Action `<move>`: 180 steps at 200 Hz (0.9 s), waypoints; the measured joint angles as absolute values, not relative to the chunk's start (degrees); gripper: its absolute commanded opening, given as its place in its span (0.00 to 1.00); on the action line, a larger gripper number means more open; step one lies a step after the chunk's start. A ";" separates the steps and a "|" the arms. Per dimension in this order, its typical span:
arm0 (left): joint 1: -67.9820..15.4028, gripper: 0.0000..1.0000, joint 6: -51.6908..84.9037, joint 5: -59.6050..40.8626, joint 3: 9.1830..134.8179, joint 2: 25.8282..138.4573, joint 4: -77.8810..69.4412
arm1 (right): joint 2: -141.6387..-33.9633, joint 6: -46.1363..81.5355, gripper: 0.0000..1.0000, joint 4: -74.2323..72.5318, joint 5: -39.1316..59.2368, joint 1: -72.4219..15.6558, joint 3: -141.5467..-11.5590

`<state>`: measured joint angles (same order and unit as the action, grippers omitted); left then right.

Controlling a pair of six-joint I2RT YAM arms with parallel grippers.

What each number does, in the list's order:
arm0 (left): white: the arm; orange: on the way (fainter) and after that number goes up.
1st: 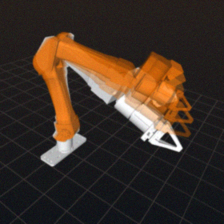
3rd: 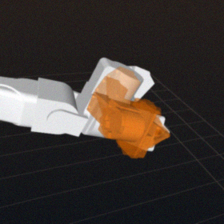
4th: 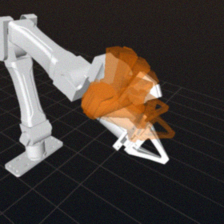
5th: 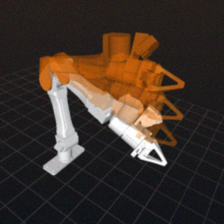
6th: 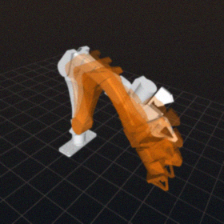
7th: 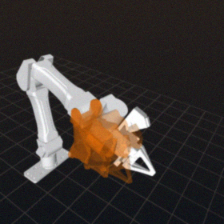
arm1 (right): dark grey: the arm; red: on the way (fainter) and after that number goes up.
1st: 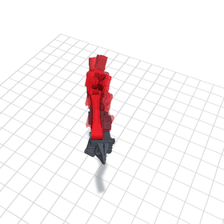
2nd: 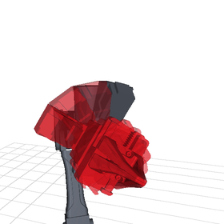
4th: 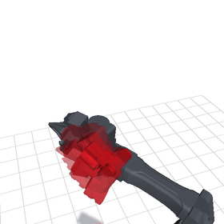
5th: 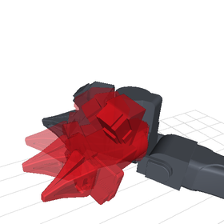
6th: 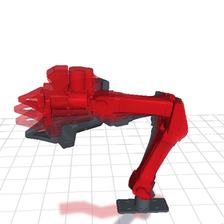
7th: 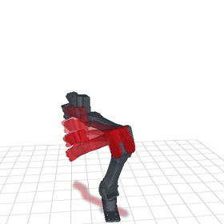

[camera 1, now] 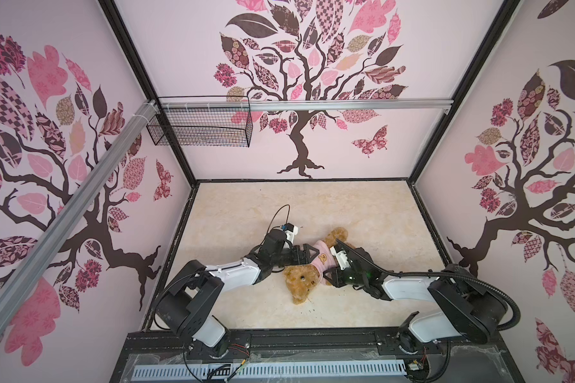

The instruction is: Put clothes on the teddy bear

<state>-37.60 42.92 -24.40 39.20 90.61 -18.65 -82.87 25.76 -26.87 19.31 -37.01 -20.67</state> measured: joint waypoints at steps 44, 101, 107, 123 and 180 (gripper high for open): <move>-37.93 0.79 39.46 -25.12 40.18 94.48 -18.61 | -82.54 25.67 0.27 -26.79 19.31 -37.01 -20.67; -38.30 0.43 31.99 -20.97 40.45 90.91 -14.20 | -71.26 21.02 0.55 -20.18 17.10 -37.01 -20.69; -38.30 0.42 30.85 -20.32 40.53 90.08 -13.04 | -68.38 20.27 0.57 -19.18 16.40 -37.04 -20.71; -38.28 0.40 27.90 -19.22 41.82 88.58 -8.47 | -60.40 17.87 0.61 -17.19 14.22 -37.06 -21.10; -38.04 0.41 8.69 -25.21 54.39 84.93 19.14 | -50.33 11.73 0.73 -14.20 4.05 -36.21 -30.20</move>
